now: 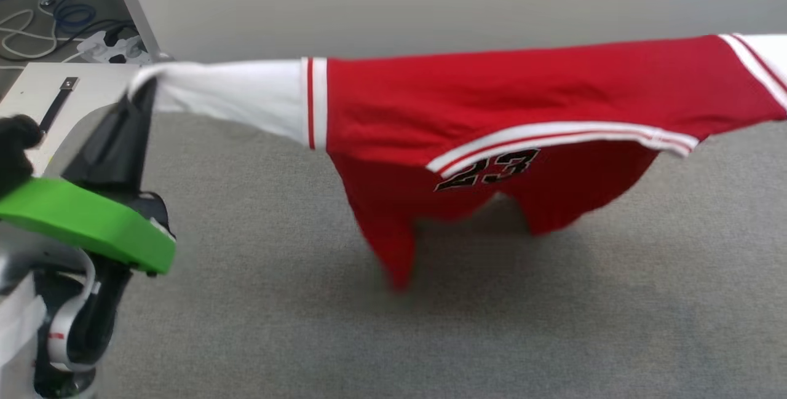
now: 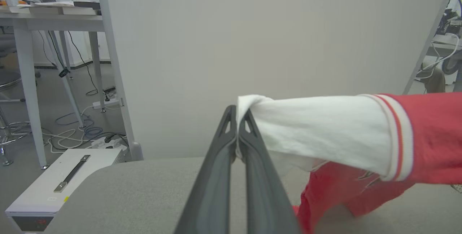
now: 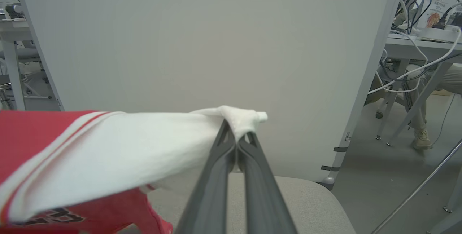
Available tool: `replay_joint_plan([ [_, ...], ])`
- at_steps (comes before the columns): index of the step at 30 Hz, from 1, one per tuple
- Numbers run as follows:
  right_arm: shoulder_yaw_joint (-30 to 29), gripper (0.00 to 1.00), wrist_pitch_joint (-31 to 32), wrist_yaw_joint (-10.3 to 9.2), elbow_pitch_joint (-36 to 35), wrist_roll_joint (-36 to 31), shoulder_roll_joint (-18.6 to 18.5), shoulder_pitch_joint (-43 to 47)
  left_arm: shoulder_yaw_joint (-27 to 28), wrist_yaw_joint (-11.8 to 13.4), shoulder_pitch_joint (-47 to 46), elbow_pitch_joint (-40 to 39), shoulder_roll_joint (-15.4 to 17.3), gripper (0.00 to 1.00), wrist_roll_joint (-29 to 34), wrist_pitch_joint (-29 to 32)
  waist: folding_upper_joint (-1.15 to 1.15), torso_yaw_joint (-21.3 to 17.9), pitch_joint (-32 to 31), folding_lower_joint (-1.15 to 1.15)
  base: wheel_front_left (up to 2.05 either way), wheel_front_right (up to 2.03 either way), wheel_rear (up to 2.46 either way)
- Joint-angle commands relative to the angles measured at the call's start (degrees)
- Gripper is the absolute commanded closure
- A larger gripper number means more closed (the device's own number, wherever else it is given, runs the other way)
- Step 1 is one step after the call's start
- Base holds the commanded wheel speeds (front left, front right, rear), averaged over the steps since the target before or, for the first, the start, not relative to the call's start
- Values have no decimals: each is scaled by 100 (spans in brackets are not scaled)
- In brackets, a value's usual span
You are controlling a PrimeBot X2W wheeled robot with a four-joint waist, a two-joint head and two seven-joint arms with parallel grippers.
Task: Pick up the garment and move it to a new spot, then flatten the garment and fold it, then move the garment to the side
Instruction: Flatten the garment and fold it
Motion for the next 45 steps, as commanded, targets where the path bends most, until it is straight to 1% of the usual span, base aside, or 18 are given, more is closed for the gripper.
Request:
replay_joint_plan([
  [1, -53, 100, -56, -9, -23, -22, 18, -137, 92, -20, -193, -25, 45, 100, 43, -101, 0, -35, -27, 0, 0, 0, 0],
  [5, -97, 100, -189, -9, -18, -74, 39, -400, 84, -134, -429, 28, 155, 100, 124, -197, 0, -84, 41, 0, 0, 0, 0],
  [10, -63, 100, -381, -9, 133, -166, 75, -927, 25, -271, -959, 199, 197, 100, 78, -251, 0, -121, 323, 0, 0, 0, 0],
  [16, 6, 100, -475, -9, 523, -203, -9, -1910, -81, -417, -1843, 546, 241, 100, 113, -323, 0, -149, 962, 0, 0, 0, 0],
  [20, 198, 100, -516, -9, 878, -294, -203, -2699, -167, -553, -2657, 954, 281, 100, 158, -384, 0, -155, 1495, 0, 0, 0, 0],
  [25, 487, 100, -655, -9, 1473, -374, -371, -3810, -331, -798, -3840, 1697, 271, 100, 193, -512, 0, -142, 2195, 0, 0, 0, 0],
  [29, 729, 100, -784, -9, 2037, -455, -412, -4769, -387, -981, -4824, 2365, 328, 100, 198, -548, 0, -153, 2767, 0, 0, 0, 0],
  [34, 1238, 100, -933, -9, 2835, -783, -523, -5977, -551, -1167, -6122, 3323, 463, 100, 370, -626, 0, -178, 3377, 0, 0, 0, 0],
  [37, 1452, 100, -1129, -9, 3369, -927, -478, -6711, -618, -1219, -6896, 4012, 477, 100, 516, -860, 0, -187, 3674, 0, 0, 0, 0],
  [41, 1532, 100, -1557, -9, 4126, -1152, -291, -7547, -773, -1279, -7728, 4870, 445, 100, 720, -1259, 0, -183, 3966, 0, 0, 0, 0],
  [45, 1612, 100, -1925, -9, 4723, -1345, -118, -8074, -877, -1310, -8291, 5502, 343, 100, 825, -1657, 0, -148, 4154, 0, 0, 0, 0],
])
